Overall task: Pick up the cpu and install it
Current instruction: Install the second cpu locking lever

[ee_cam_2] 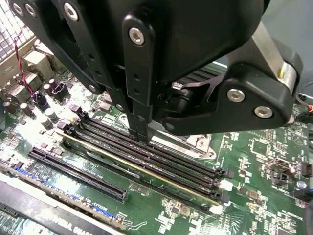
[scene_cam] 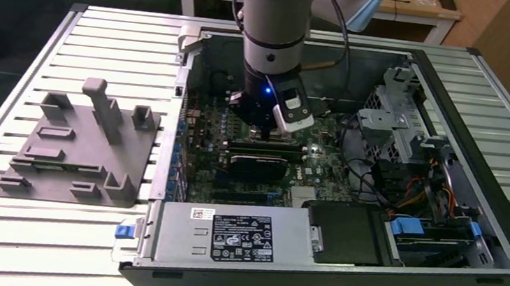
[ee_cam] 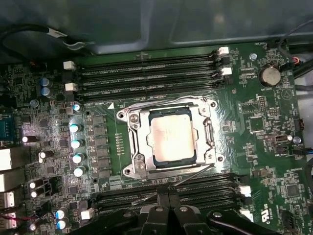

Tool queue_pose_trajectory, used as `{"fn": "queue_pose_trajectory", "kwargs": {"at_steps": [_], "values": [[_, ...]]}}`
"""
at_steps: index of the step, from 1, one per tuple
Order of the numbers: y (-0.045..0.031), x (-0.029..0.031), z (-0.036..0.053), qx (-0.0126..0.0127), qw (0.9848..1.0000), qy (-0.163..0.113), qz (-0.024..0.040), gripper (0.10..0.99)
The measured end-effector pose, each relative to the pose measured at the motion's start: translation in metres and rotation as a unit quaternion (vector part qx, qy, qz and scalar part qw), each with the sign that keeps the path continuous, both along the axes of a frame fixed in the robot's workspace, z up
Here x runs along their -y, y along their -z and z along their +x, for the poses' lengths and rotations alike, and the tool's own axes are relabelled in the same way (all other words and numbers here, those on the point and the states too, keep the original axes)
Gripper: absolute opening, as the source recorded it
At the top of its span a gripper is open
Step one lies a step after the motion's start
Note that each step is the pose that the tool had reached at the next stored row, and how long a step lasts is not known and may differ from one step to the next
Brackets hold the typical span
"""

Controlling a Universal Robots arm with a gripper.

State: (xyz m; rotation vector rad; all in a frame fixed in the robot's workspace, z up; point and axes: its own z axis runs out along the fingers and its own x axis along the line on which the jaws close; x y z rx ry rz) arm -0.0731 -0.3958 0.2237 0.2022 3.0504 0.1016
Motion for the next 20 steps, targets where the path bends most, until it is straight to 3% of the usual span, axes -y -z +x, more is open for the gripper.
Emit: {"fn": "queue_pose_trajectory", "kwargs": {"at_steps": [6, 12, 20], "values": [[0.0008, 0.0002, -0.0005, 0.0001, 1.0000, 0.000, 0.0023, 0.106], [0.0055, 0.0022, -0.0065, 0.0000, 0.9999, 0.000, 0.0154, 0.106], [0.0132, 0.0087, -0.0130, 0.0000, 0.9996, 0.000, 0.0280, 0.106]]}}
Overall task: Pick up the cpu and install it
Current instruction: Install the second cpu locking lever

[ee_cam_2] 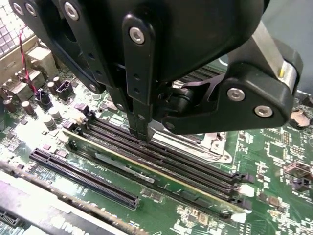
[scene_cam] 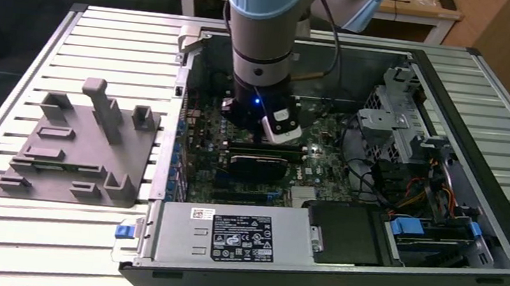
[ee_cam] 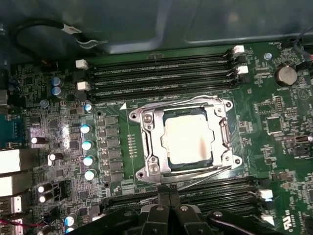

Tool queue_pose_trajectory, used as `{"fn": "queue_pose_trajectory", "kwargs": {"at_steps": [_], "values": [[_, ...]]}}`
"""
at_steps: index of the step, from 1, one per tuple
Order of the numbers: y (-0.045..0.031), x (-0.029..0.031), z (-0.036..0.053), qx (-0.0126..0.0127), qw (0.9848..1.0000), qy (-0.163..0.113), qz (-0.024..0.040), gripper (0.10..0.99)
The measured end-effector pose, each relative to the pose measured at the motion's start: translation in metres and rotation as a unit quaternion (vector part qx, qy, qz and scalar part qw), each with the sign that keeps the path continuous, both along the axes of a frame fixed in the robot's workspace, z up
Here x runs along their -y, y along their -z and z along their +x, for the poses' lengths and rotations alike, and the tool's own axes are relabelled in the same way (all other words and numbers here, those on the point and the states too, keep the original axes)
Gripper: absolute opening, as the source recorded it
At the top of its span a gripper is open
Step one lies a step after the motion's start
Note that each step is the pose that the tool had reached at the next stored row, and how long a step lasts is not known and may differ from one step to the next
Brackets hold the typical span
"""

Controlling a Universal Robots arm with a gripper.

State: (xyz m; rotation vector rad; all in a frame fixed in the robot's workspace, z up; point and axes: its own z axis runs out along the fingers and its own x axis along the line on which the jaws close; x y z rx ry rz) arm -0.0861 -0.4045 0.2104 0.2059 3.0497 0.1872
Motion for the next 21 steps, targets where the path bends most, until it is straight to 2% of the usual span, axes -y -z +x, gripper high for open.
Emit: {"fn": "queue_pose_trajectory", "kwargs": {"at_steps": [3, 8, 13, 16, 21], "values": [[0.0020, 0.0038, -0.0022, 0.0000, 1.0000, 0.000, 0.0079, 0.106], [0.0038, 0.0113, -0.0050, 0.0000, 0.9994, 0.000, 0.0355, 0.106], [0.0064, 0.0187, -0.0081, 0.0000, 0.9985, 0.000, 0.0555, 0.106], [0.0095, 0.0190, -0.0114, 0.0000, 0.9982, 0.000, 0.0607, 0.106], [0.0141, 0.0191, -0.0173, -0.0001, 0.9981, 0.000, 0.0613, 0.106]]}}
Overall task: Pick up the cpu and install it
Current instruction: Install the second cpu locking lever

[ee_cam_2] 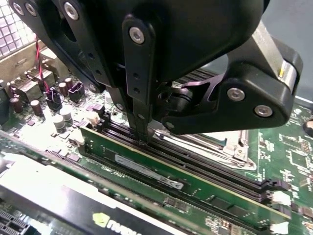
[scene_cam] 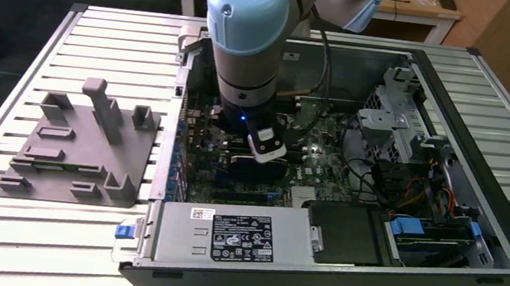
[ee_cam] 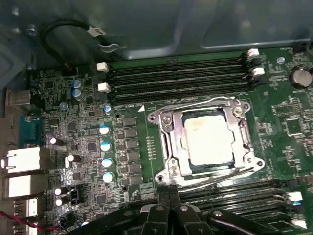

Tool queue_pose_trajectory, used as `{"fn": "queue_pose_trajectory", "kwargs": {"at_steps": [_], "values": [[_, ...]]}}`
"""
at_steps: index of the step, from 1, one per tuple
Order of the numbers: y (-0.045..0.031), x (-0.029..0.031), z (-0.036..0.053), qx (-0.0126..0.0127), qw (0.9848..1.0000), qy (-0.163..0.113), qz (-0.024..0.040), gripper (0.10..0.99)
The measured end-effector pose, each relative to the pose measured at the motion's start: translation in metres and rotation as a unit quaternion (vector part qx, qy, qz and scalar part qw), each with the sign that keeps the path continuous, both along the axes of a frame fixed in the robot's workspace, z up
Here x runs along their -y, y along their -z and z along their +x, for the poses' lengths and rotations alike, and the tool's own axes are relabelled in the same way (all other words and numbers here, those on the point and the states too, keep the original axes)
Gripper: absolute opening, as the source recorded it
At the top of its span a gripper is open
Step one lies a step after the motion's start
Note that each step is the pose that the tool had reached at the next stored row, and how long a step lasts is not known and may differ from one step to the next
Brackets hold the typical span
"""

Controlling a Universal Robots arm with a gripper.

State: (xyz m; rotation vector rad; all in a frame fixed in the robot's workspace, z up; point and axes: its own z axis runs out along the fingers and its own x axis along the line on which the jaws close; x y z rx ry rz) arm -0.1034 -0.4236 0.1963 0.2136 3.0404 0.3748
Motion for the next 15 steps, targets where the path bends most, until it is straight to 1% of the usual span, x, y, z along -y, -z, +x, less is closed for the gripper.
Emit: {"fn": "queue_pose_trajectory", "kwargs": {"at_steps": [4, 12, 15], "values": [[0.0016, -0.0014, -0.0021, 0.0000, 1.0000, 0.000, 0.0002, 0.106], [0.0038, -0.0083, -0.0024, 0.0001, 1.0000, 0.000, 0.0003, 0.106], [0.0049, -0.0095, -0.0028, -0.0001, 1.0000, 0.000, -0.0004, 0.106]]}}
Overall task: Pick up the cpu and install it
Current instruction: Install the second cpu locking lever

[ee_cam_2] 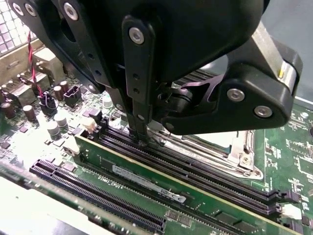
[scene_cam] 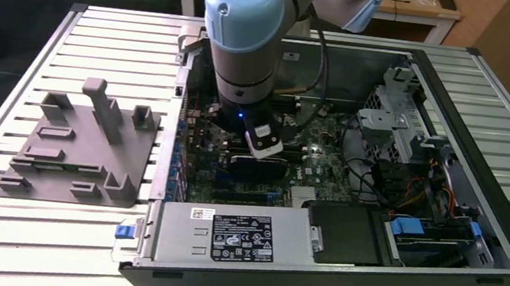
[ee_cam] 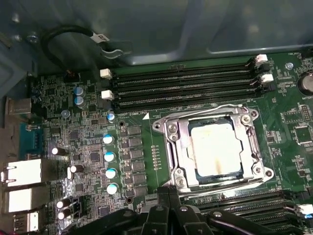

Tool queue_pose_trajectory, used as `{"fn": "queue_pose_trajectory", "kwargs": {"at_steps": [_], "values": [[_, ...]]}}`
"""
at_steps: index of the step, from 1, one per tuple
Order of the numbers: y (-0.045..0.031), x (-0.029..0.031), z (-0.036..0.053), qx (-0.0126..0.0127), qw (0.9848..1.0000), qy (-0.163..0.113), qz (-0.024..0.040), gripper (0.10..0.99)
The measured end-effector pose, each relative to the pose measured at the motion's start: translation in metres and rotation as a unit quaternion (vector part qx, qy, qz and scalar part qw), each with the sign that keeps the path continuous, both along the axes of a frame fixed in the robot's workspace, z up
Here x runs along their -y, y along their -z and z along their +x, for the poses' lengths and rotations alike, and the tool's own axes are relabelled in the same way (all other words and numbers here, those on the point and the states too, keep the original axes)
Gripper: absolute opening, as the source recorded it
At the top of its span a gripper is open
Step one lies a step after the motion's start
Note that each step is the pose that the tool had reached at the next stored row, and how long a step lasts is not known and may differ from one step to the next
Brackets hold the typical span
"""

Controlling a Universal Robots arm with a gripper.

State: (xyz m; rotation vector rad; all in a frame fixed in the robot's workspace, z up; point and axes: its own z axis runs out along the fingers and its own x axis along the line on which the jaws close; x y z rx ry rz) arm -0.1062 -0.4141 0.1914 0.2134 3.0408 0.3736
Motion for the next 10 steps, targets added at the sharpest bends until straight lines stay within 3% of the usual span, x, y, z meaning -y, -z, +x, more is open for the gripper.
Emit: {"fn": "queue_pose_trajectory", "kwargs": {"at_steps": [10], "values": [[0.0037, -0.0015, -0.0031, 0.0002, 1.0000, 0.000, -0.0031, 0.106]]}}
